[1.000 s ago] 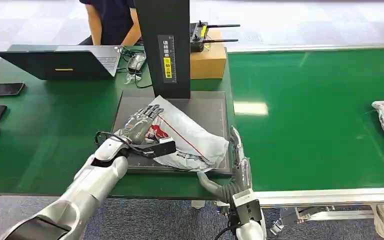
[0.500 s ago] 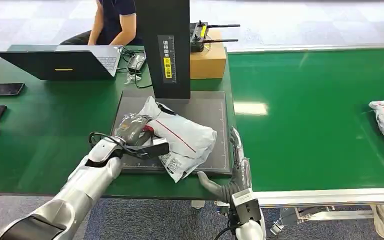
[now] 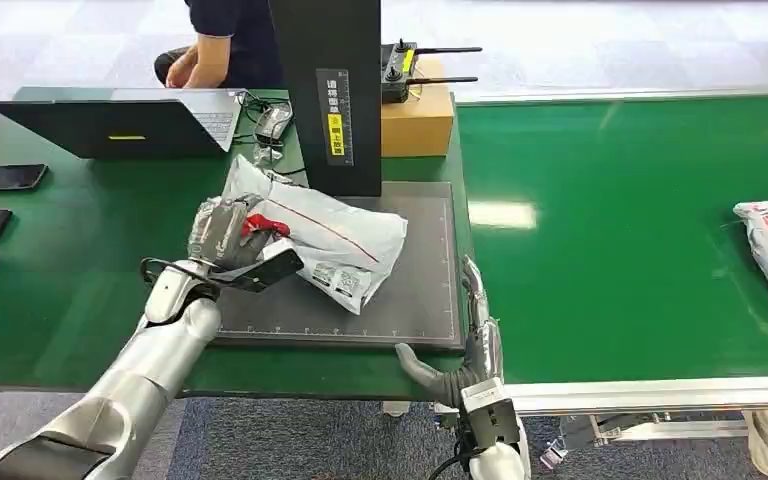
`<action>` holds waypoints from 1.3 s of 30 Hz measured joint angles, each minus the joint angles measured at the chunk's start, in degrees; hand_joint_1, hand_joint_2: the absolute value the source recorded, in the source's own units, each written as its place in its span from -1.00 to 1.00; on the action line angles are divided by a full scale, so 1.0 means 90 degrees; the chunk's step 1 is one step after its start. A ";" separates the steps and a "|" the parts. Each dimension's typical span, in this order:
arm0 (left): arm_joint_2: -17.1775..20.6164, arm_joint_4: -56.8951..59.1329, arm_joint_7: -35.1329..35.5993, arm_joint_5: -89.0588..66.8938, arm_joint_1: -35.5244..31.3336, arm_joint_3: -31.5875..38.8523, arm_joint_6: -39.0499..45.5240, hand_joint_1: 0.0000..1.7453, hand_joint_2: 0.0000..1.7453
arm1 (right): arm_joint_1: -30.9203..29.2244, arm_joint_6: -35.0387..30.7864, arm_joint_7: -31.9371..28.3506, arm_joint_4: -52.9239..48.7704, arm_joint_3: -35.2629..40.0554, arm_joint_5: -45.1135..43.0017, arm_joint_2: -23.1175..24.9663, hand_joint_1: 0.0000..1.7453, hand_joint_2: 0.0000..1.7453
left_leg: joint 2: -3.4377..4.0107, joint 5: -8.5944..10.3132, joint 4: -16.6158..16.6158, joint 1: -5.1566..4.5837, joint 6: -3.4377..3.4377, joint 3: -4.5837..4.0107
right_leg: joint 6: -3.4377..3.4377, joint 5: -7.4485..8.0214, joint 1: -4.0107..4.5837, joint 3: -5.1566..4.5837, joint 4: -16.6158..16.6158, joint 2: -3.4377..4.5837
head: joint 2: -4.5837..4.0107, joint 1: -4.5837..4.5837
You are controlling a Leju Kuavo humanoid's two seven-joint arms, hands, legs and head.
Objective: Moved the parcel from conveyor to table for the left to box.
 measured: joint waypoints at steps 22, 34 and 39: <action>0.0394 -0.0702 -0.1298 0.1419 -0.0246 0.1823 0.0627 1.00 1.00 | 0.0184 -0.0219 0.0000 -0.0002 0.0095 -0.0022 0.0000 -1.00 1.00 | 0.0004 0.0000 0.0000 0.0003 -0.0001 -0.0008 | -0.0001 0.0000 0.0003 -0.0009 0.0001 0.0008 | 0.0000 -0.0002; 0.0605 -0.0707 -0.1730 0.0962 -0.0841 0.5065 0.0642 1.00 1.00 | 0.0415 -0.0467 -0.0005 -0.0216 0.0102 -0.0037 0.0000 -1.00 1.00 | 0.0010 0.0002 0.0000 0.0005 -0.0003 -0.0012 | -0.0002 -0.0001 0.0006 -0.0014 0.0002 0.0014 | 0.0000 0.0000; 0.0600 -0.0853 -0.1450 -0.0763 -0.1020 0.6469 0.0642 1.00 1.00 | 0.0477 -0.0605 -0.0005 -0.0250 0.0117 -0.0075 0.0000 -1.00 1.00 | 0.0011 0.0002 0.0000 0.0005 -0.0003 -0.0012 | -0.0002 -0.0001 0.0005 -0.0015 0.0002 0.0016 | 0.0000 0.0000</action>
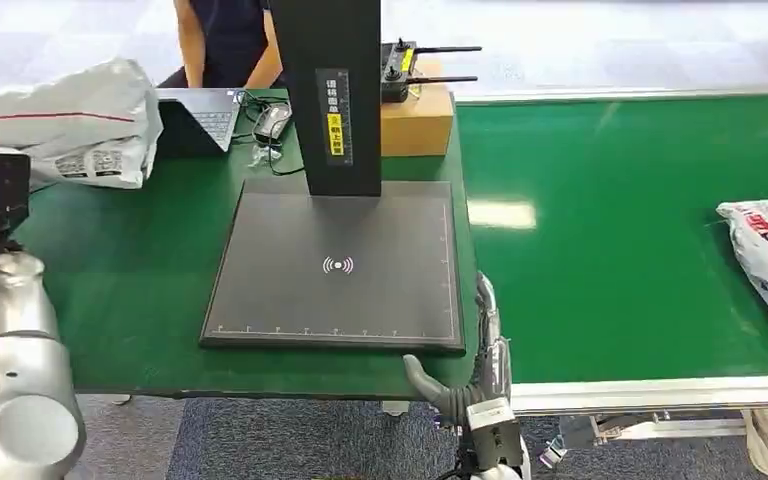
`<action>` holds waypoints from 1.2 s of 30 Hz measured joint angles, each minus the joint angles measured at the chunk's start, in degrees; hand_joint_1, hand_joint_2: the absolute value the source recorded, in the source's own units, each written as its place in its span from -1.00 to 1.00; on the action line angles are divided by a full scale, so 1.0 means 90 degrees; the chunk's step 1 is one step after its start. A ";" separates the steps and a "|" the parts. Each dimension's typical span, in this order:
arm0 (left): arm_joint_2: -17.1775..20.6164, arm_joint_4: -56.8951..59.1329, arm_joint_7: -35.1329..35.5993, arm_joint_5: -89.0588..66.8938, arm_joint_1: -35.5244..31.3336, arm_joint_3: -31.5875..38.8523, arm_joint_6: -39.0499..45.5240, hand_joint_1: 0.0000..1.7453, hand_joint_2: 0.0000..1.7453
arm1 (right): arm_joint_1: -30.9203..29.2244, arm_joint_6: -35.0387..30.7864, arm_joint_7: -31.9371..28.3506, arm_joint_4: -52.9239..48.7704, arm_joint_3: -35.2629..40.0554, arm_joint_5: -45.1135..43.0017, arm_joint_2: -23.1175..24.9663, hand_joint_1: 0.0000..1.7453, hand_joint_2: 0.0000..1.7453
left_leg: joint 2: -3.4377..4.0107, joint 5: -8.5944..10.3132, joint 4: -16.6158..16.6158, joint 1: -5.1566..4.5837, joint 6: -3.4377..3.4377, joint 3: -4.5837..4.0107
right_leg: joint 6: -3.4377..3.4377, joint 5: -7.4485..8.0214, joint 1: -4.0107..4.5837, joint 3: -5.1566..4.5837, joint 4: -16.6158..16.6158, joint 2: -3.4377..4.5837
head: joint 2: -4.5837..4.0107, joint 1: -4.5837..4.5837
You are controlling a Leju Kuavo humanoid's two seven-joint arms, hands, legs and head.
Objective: Moved the parcel from conveyor to table for the left to box.
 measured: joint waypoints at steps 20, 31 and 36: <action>0.0488 0.0620 0.2078 -0.1417 -0.0140 0.0990 0.0000 -1.00 1.00 | 0.0007 0.0177 0.0000 -0.0024 0.0068 -0.0019 -0.0007 -1.00 1.00 | -0.0004 0.0001 0.0000 0.0000 -0.0001 -0.0002 | -0.0001 -0.0001 -0.0001 0.0003 -0.0001 -0.0004 | 0.0000 0.0002; 0.0386 0.1205 -0.0346 0.0977 0.0073 0.0489 -0.0525 -1.00 1.00 | 0.0008 0.0313 0.0000 -0.0024 0.0051 0.0097 -0.0007 -1.00 1.00 | -0.0003 0.0000 0.0001 -0.0004 0.0000 0.0005 | 0.0000 0.0000 -0.0005 0.0005 -0.0004 -0.0003 | 0.0000 -0.0002; 0.0029 0.0463 -0.0503 0.3326 0.0872 -0.1239 -0.1144 -1.00 1.00 | 0.0024 0.0289 0.0000 -0.0024 0.0036 0.0121 -0.0007 -1.00 1.00 | -0.0005 0.0000 0.0001 -0.0004 0.0000 0.0002 | 0.0000 0.0000 -0.0005 0.0006 -0.0004 -0.0005 | 0.0000 0.0007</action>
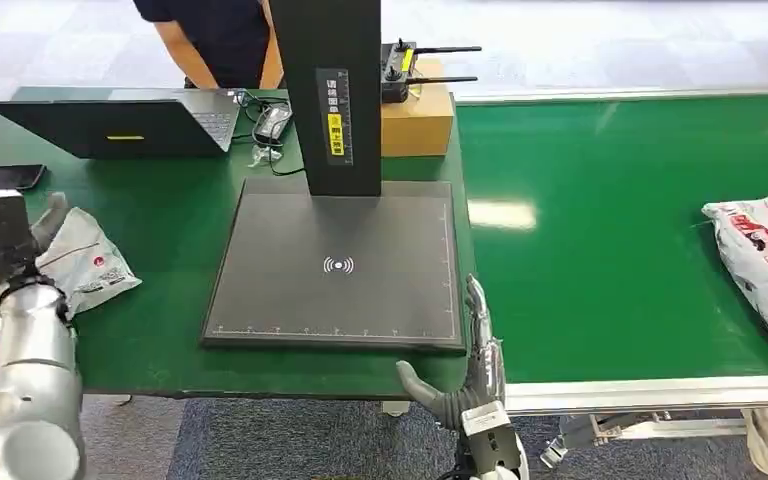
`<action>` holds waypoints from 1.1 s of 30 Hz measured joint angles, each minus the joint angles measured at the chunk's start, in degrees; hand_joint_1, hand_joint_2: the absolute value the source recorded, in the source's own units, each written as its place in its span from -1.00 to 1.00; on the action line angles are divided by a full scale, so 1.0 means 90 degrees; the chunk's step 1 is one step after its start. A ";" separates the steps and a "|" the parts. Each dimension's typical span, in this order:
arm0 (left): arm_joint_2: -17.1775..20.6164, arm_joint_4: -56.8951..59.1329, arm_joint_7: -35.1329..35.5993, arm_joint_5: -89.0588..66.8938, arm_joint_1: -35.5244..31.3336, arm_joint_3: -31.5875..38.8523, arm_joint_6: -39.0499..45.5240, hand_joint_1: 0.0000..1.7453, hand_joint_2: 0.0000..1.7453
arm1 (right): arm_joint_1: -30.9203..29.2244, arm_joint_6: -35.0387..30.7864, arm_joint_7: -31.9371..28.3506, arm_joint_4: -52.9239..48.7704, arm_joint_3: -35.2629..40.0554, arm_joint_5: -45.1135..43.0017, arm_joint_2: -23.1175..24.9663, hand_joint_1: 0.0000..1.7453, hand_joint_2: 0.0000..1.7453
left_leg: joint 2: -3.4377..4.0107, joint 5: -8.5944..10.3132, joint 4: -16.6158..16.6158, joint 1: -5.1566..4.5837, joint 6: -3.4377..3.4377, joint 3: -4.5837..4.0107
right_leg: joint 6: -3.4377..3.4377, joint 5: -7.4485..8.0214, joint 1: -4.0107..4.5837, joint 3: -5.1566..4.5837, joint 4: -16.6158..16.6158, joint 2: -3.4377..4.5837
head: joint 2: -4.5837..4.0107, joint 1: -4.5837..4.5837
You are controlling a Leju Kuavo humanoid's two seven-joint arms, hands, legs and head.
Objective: Moved the parcel from conveyor to table for the left to box.
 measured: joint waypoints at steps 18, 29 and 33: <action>-0.0371 -0.2995 -0.0007 0.2636 0.2699 -0.5609 0.0168 -1.00 1.00 | 0.0127 0.0116 0.0000 0.0005 -0.0308 0.0199 0.0000 -1.00 1.00 | 0.0002 -0.0013 0.0000 -0.0002 0.0006 0.0001 | 0.0003 -0.0003 -0.0001 -0.0001 -0.0008 0.0004 | 0.0000 -0.0010; -0.0641 -0.3309 -0.0007 0.2575 0.2962 -0.6092 -0.0061 -1.00 1.00 | -0.0508 0.0512 0.0019 0.0408 -0.0706 0.0532 -0.0019 -1.00 1.00 | 0.0002 -0.0011 0.0000 -0.0001 0.0005 0.0003 | 0.0004 0.0001 -0.0002 0.0003 -0.0007 0.0004 | 0.0000 -0.0007; -0.0675 -0.3438 -0.0007 0.2561 0.2965 -0.6075 -0.0090 -1.00 1.00 | -0.0990 0.0716 0.0056 0.0706 -0.0879 0.0447 -0.0068 -1.00 1.00 | 0.0002 -0.0011 0.0000 -0.0001 0.0005 0.0005 | 0.0004 0.0001 -0.0002 0.0004 -0.0007 0.0003 | 0.0000 -0.0007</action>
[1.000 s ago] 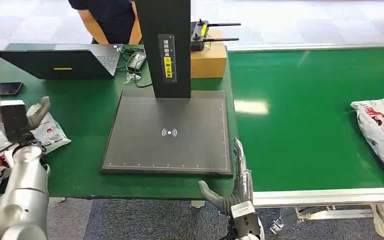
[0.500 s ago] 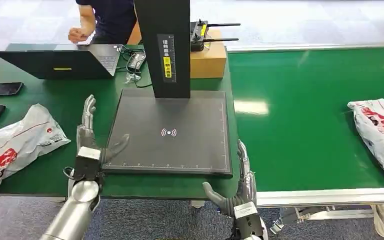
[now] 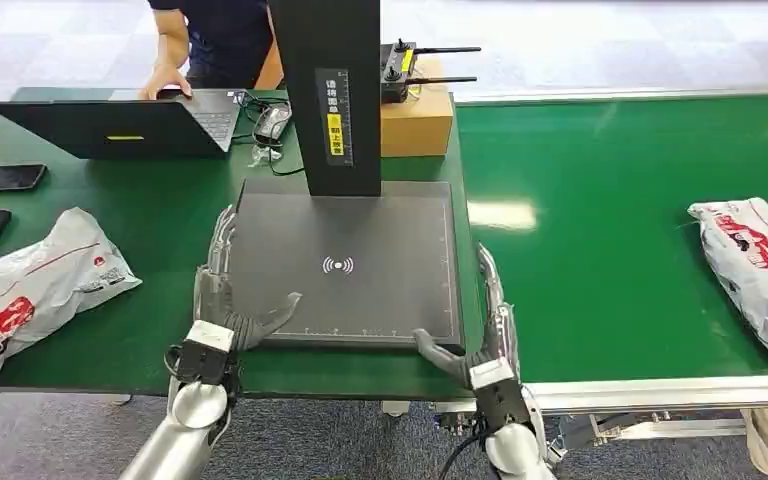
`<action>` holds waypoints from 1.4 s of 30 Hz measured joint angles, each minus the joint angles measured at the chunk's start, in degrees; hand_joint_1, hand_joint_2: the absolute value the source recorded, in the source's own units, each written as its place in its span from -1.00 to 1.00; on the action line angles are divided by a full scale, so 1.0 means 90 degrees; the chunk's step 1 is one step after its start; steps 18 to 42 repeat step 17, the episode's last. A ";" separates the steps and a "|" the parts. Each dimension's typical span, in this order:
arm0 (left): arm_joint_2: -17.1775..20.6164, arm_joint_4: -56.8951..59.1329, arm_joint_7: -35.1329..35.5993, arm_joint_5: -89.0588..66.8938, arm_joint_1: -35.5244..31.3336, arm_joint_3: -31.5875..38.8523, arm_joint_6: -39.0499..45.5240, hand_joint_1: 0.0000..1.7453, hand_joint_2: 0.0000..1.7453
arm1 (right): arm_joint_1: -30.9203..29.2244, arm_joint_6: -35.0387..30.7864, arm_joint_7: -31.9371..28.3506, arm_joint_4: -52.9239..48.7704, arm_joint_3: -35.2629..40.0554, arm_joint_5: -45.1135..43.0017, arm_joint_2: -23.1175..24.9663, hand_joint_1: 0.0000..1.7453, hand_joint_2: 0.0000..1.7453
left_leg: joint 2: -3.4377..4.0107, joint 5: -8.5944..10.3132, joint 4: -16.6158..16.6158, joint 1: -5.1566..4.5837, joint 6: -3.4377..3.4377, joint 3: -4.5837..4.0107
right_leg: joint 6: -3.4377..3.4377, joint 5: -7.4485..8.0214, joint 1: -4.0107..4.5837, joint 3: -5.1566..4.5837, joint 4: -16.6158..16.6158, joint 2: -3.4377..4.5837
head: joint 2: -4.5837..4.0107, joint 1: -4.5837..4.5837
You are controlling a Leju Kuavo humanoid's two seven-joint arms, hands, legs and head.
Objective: Moved the parcel from conveyor to table for the left to box.
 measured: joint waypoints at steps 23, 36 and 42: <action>-0.0019 -0.0085 0.0002 -0.0119 0.0104 0.0274 -0.0002 -1.00 1.00 | -0.1368 0.0251 0.0041 0.1307 -0.0173 -0.0219 -0.0107 -1.00 1.00 | -0.0002 0.0001 0.0000 0.0001 -0.0002 -0.0002 | 0.0000 0.0000 0.0001 -0.0002 0.0001 -0.0002 | 0.0000 0.0000; -0.0019 -0.0085 0.0002 -0.0119 0.0104 0.0274 -0.0002 -1.00 1.00 | -0.1368 0.0251 0.0041 0.1307 -0.0173 -0.0219 -0.0107 -1.00 1.00 | -0.0002 0.0001 0.0000 0.0001 -0.0002 -0.0002 | 0.0000 0.0000 0.0001 -0.0002 0.0001 -0.0002 | 0.0000 0.0000; -0.0019 -0.0085 0.0002 -0.0119 0.0104 0.0274 -0.0002 -1.00 1.00 | -0.1368 0.0251 0.0041 0.1307 -0.0173 -0.0219 -0.0107 -1.00 1.00 | -0.0002 0.0001 0.0000 0.0001 -0.0002 -0.0002 | 0.0000 0.0000 0.0001 -0.0002 0.0001 -0.0002 | 0.0000 0.0000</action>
